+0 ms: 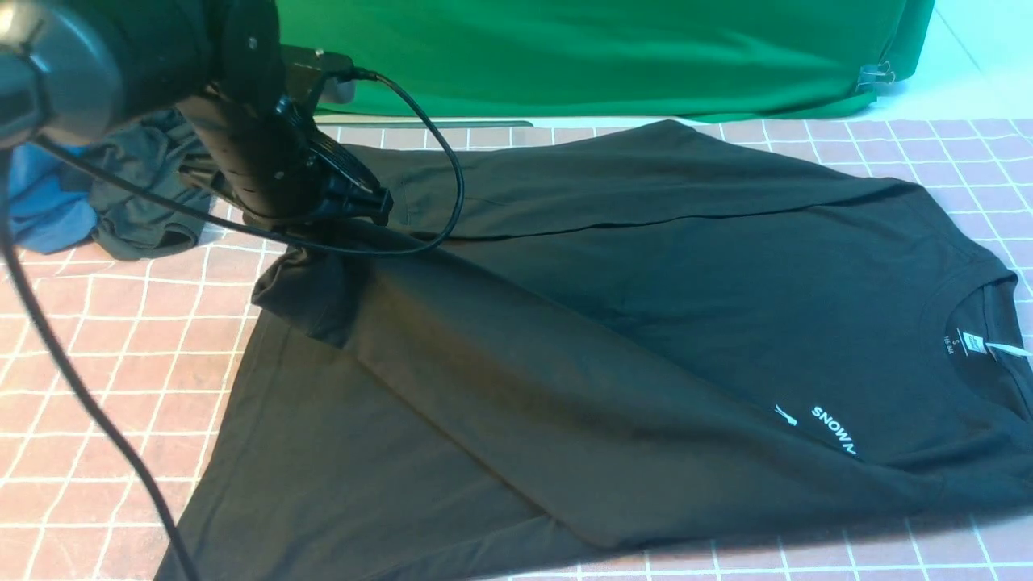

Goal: Fold a long-sleeved shirt over a pink coffee tablecloth.
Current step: 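Fold the left side of the black T-shirt inward over its body, then grab the top left corner of the dark shirt with the left gripper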

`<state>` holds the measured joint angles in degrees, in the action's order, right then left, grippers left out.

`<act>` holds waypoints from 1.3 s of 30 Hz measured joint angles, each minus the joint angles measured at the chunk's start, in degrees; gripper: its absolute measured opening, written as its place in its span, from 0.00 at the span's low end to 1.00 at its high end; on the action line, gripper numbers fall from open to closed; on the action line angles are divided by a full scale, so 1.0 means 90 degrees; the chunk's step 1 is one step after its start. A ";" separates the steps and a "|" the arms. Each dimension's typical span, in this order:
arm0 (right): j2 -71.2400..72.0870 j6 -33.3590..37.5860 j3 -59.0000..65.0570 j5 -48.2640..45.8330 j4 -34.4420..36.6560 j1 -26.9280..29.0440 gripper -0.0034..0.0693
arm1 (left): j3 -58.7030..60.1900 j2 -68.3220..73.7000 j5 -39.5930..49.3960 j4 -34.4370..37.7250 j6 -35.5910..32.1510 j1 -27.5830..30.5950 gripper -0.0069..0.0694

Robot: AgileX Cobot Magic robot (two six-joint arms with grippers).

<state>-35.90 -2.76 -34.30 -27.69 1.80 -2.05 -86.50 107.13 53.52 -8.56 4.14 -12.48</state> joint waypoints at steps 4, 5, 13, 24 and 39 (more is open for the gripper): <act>0.0000 0.0000 0.0000 -0.0013 0.0000 0.0000 0.14 | 0.0001 0.0232 -0.0069 -0.0050 0.0016 0.0000 0.15; 0.0000 0.0000 0.0000 -0.0013 0.0000 0.0000 0.14 | 0.0001 0.0283 -0.0107 -0.0071 0.0016 0.0000 0.15; 0.0000 0.0000 0.0000 -0.0013 0.0000 0.0000 0.14 | 0.0001 0.0437 -0.0905 -0.0305 0.0021 0.0000 0.23; 0.0000 0.0000 0.0000 -0.0019 0.0000 0.0000 0.14 | 0.0001 0.0437 -0.1239 -0.0788 0.0202 0.0000 0.64; 0.0000 0.0000 0.0000 -0.0131 0.0000 0.0000 0.17 | -0.2312 0.1801 -0.0807 0.0764 0.1781 0.0455 0.60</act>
<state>-35.90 -2.76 -34.30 -28.87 1.80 -2.05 -107.31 123.33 46.25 -1.69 20.17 -8.39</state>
